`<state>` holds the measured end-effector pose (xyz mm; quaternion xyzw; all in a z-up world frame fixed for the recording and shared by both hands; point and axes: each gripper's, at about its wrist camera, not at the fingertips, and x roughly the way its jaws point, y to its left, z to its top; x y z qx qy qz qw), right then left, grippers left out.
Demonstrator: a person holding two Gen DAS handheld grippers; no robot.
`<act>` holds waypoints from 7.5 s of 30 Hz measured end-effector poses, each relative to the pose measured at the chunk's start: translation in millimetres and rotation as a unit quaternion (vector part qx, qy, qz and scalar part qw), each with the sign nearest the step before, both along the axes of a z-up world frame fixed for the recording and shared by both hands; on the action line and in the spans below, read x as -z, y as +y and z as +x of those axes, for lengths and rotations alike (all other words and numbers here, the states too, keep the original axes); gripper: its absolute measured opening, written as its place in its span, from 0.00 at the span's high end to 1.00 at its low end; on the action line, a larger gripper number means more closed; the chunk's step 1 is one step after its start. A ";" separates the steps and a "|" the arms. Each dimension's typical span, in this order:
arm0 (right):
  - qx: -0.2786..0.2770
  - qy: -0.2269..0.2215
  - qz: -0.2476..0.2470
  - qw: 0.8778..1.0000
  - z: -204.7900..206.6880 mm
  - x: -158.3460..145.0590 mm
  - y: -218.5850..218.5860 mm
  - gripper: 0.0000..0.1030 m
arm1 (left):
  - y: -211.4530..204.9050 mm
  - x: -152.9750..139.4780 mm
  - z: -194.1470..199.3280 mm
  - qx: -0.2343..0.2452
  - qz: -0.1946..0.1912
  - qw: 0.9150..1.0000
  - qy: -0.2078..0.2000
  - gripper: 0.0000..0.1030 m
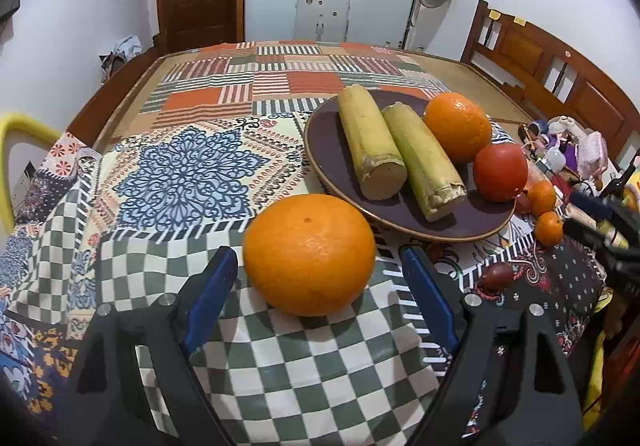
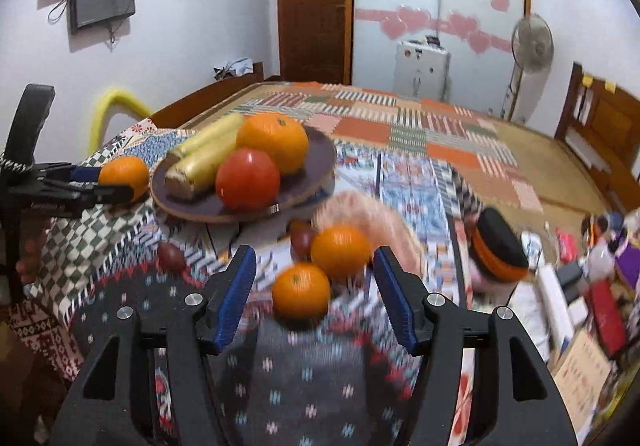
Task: Organize fruits
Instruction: 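Grasp another orange with the left tool while the right tool grasps a tangerine, then carry the orange and tangerine over the plate with both tools, then lower the orange and tangerine onto the plate and open both tools, then grasp a red date with the left tool while the right tool grasps the pomelo segment, then place the date and pomelo segment on the plate, open both tools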
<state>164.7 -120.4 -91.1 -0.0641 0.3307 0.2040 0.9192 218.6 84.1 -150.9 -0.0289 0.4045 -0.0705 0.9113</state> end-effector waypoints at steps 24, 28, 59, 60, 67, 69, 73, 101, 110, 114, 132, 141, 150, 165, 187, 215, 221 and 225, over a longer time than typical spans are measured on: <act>-0.009 0.026 0.042 0.999 5.6 8.9 -9.1 0.69 | 4.8 -11.3 -12.5 -0.014 0.003 0.999 -0.030 0.37; -0.006 0.009 0.048 0.999 5.3 -3.1 -13.0 0.69 | 2.2 -26.8 -17.1 -0.011 0.005 0.999 -0.050 0.37; 0.004 -0.092 0.018 0.996 77.6 -54.1 13.3 0.69 | -58.9 -87.9 85.3 0.028 0.005 0.993 -0.114 0.37; 0.002 -0.091 0.015 0.996 80.4 -52.8 14.4 0.69 | -61.6 -87.1 90.6 0.027 0.006 0.993 -0.112 0.37; -0.022 -0.055 -0.008 0.998 99.0 -38.6 19.5 0.69 | -80.7 -71.3 133.0 0.033 0.022 0.996 -0.080 0.37; -0.027 -0.045 -0.018 0.998 101.6 -33.8 20.1 0.69 | -84.3 -64.9 143.1 0.037 0.025 0.997 -0.066 0.37; -0.043 -0.027 -0.030 0.998 101.4 -26.1 22.1 0.69 | -90.7 -48.7 160.8 0.038 0.039 0.998 -0.039 0.37; -0.091 0.019 -0.053 0.994 94.0 -5.4 33.5 0.68 | -85.4 -48.1 132.9 0.049 0.051 0.996 -0.049 0.30; -0.098 0.018 -0.062 0.993 88.2 -4.7 33.3 0.64 | -68.4 -55.4 89.9 0.044 0.057 0.995 -0.072 0.26; -0.085 0.011 -0.064 0.994 81.9 -10.2 28.1 0.63 | -65.7 -59.0 74.4 0.042 0.063 0.994 -0.084 0.26; 0.005 -0.013 -0.039 0.999 46.9 -33.5 -27.9 0.55 | -59.9 -64.1 -2.4 0.039 0.060 0.993 -0.094 0.21; 0.020 0.042 -0.052 0.998 53.6 6.2 -41.7 0.55 | -66.6 -30.2 -18.7 0.053 0.058 0.995 -0.063 0.21; -0.011 0.055 -0.055 0.997 56.1 11.7 -35.0 0.66 | -81.1 -11.5 -26.3 0.077 0.055 0.995 -0.045 0.21; 0.045 0.051 -0.022 0.997 -13.6 10.4 -71.8 0.68 | -92.3 2.5 -44.3 0.099 0.036 0.994 -0.029 0.24; 0.001 0.057 -0.046 0.997 28.4 17.8 -42.5 0.55 | -113.4 12.5 -26.8 0.124 0.021 0.992 -0.019 0.57; 0.000 -0.055 0.032 0.998 16.8 -56.5 -28.4 0.59 | -76.4 -48.4 -23.3 0.079 0.012 0.992 -0.099 0.74; -0.024 -0.068 0.040 0.997 33.2 -64.0 -1.7 0.59 | -64.8 -57.4 -4.8 0.062 0.020 0.992 -0.108 0.74; -0.035 -0.067 0.040 0.996 43.7 -64.4 15.2 0.59 | -62.3 -58.7 8.1 0.057 0.023 0.992 -0.109 0.74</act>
